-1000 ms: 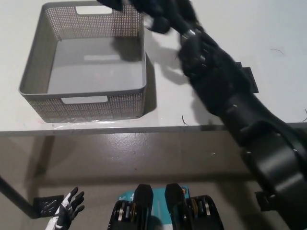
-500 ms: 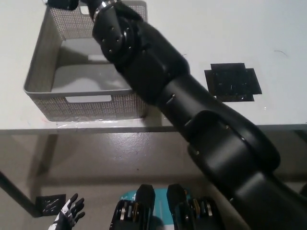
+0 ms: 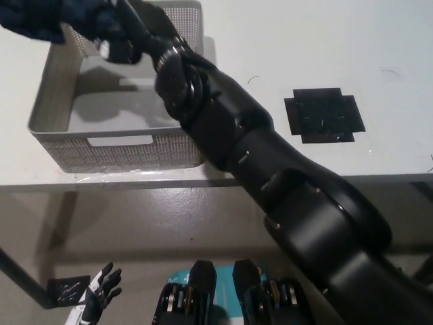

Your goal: Use the right hand to pick up a umbrella on the right side and place it into a container on the lft side

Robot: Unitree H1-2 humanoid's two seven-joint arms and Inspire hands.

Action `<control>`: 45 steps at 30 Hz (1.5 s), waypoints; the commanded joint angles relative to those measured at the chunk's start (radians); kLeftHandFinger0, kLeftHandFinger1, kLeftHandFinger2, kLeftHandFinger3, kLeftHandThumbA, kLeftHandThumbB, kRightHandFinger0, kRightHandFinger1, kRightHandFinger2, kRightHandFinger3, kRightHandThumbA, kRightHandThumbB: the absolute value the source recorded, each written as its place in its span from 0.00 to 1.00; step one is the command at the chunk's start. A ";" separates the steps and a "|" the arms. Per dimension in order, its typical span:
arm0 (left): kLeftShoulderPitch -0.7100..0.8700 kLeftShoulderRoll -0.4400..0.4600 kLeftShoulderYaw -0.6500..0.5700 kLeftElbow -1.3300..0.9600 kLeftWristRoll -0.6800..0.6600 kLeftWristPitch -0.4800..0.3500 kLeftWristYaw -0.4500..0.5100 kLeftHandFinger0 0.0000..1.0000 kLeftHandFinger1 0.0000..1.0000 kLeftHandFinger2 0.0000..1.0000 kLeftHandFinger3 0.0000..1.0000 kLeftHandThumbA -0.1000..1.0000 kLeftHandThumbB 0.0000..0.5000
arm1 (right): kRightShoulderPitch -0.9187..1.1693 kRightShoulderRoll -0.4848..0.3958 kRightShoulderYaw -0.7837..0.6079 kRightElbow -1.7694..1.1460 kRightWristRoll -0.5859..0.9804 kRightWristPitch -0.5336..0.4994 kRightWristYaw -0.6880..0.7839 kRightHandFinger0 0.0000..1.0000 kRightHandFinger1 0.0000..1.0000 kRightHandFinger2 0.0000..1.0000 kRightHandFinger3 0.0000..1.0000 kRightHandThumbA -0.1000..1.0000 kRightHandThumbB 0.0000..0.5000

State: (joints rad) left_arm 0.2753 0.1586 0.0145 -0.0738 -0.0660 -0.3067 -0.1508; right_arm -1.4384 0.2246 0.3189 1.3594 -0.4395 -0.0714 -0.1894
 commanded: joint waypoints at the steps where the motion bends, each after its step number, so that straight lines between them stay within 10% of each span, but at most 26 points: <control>1: -0.013 0.021 -0.001 -0.039 0.001 0.003 -0.010 1.00 1.00 1.00 1.00 1.00 0.10 | -0.041 -0.028 -0.013 0.003 0.026 -0.041 -0.021 0.00 0.17 0.66 0.60 0.00 0.36; 5: -0.007 0.023 -0.005 -0.054 -0.001 0.015 -0.014 1.00 1.00 1.00 1.00 1.00 0.05 | -0.010 -0.031 -0.011 0.007 0.026 -0.046 -0.006 0.07 0.36 0.81 0.81 0.11 0.47; 6: -0.016 0.024 -0.006 -0.054 0.007 0.012 -0.014 1.00 1.00 1.00 1.00 1.00 0.05 | -0.020 -0.034 -0.007 0.002 0.022 -0.031 0.015 0.45 0.74 1.00 1.00 0.45 0.71; 7: -0.021 0.026 -0.007 -0.056 0.003 0.015 -0.017 1.00 1.00 1.00 1.00 1.00 0.05 | -0.024 -0.038 -0.008 -0.005 0.027 -0.034 0.046 0.70 0.97 1.00 1.00 0.55 0.76; 8: -0.029 0.026 -0.009 -0.055 0.001 0.021 -0.019 1.00 1.00 1.00 1.00 1.00 0.06 | -0.027 -0.045 -0.008 -0.013 0.032 -0.046 0.084 0.93 1.00 1.00 1.00 0.64 0.94; 10: -0.041 0.024 -0.016 -0.062 0.005 0.040 -0.021 1.00 1.00 1.00 1.00 1.00 0.07 | -0.042 -0.057 -0.006 -0.030 0.036 -0.027 0.158 1.00 1.00 1.00 1.00 0.76 1.00; 25: -0.031 0.031 -0.023 -0.075 -0.019 0.064 -0.038 1.00 1.00 1.00 1.00 1.00 0.08 | -0.063 -0.134 -0.074 -0.223 0.103 -0.017 0.265 1.00 1.00 1.00 1.00 1.00 1.00; 45: -0.024 0.038 0.009 0.011 -0.041 0.016 -0.038 1.00 1.00 1.00 1.00 0.99 0.01 | 0.738 -0.432 -0.438 -1.986 0.648 0.319 0.379 1.00 1.00 1.00 1.00 0.92 0.74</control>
State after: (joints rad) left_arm 0.2315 0.1711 0.0041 -0.0893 -0.0684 -0.2528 -0.1755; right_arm -1.0682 -0.0052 0.1195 0.5037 -0.2789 0.0262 0.1175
